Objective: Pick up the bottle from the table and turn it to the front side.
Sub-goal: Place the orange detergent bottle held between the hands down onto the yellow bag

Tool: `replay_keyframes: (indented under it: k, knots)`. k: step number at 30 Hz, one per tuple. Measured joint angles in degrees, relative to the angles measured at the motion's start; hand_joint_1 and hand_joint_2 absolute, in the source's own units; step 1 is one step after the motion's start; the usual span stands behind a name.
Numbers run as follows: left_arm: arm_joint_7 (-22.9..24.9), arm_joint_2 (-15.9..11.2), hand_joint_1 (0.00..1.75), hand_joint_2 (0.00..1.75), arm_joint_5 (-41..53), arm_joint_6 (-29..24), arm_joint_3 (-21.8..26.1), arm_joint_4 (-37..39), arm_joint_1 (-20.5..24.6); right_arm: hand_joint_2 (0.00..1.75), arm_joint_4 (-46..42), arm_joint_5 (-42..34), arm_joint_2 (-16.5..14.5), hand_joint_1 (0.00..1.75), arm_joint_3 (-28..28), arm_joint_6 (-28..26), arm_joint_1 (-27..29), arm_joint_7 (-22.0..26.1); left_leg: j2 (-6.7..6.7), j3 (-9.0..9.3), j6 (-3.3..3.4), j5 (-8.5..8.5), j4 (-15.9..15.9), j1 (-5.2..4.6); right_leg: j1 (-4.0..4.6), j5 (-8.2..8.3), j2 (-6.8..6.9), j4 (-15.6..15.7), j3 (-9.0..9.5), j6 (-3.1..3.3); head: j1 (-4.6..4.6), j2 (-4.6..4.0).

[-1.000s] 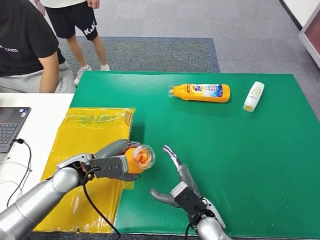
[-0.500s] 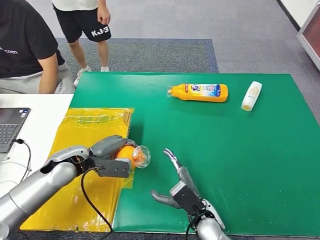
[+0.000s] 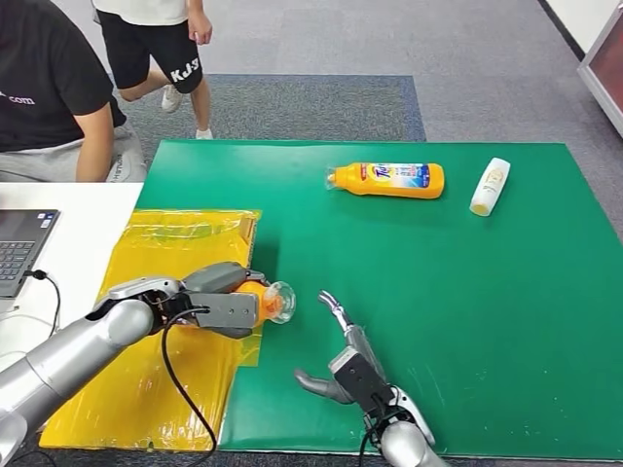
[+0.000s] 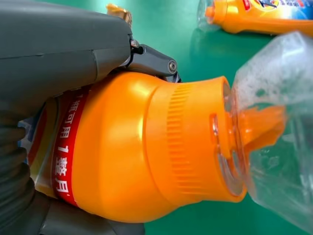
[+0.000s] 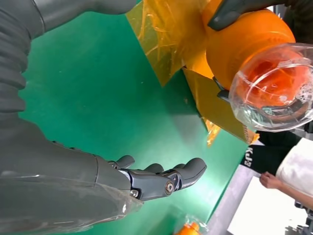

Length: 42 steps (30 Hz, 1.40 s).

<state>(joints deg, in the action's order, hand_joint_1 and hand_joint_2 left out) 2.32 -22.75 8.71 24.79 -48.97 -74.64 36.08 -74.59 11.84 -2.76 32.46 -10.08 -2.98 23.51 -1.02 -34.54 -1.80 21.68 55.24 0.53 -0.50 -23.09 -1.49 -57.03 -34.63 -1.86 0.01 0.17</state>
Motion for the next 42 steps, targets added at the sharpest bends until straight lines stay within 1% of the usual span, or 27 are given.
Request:
replay_keyframes:
  k: [4,9,15,24,35,42]
  knots:
    - [0.31,0.05,1.75,1.75,-2.83,1.28,-0.51,1.22,0.43,1.75,1.06,-0.52,-0.21,0.00,0.08,-0.30,-0.16,-0.37,0.00,0.02,-0.02,-0.01,-0.02,0.01,0.01,0.00,0.00,-0.02,0.02,0.00,-0.01,0.00]
    - [1.58,-0.11,1.75,1.75,-9.83,4.15,-0.55,3.19,0.97,1.75,2.61,-1.14,-0.38,0.00,0.83,-0.60,-0.97,-0.86,0.00,0.12,-0.01,-0.01,-0.04,0.00,0.00,0.00,0.00,-0.04,0.14,0.00,0.00,0.00]
    - [1.65,-0.29,1.75,1.75,-12.91,4.75,-0.52,4.39,1.12,1.75,3.80,-1.62,-0.73,0.00,1.40,-1.06,-1.72,-1.05,-0.01,0.24,0.01,0.02,-0.04,-0.01,-0.01,-0.01,0.01,-0.03,0.28,0.00,0.00,0.00]
    - [2.68,-0.40,1.75,1.75,-14.09,4.23,-1.52,5.39,1.99,1.75,5.25,-2.38,-0.78,0.00,2.36,-1.90,-2.23,-1.20,0.00,0.31,-0.01,0.03,-0.07,-0.01,0.00,-0.01,0.00,-0.04,0.31,0.02,0.00,0.00]
    - [2.64,-0.62,1.75,1.75,-15.01,3.92,-2.84,6.04,1.93,1.75,6.60,-2.98,-0.78,0.00,3.05,-2.48,-3.00,-1.28,0.00,0.63,-0.07,0.07,-0.14,-0.01,0.00,-0.05,-0.01,-0.04,0.59,0.06,-0.01,0.00]
    - [2.58,-0.23,1.75,1.75,-14.94,3.07,-3.28,6.65,1.76,1.75,7.07,-2.82,-0.78,0.00,3.40,-2.98,-3.11,-1.41,0.00,0.81,-0.07,0.11,-0.17,-0.01,0.00,-0.07,-0.01,-0.03,0.76,0.09,-0.01,0.00]
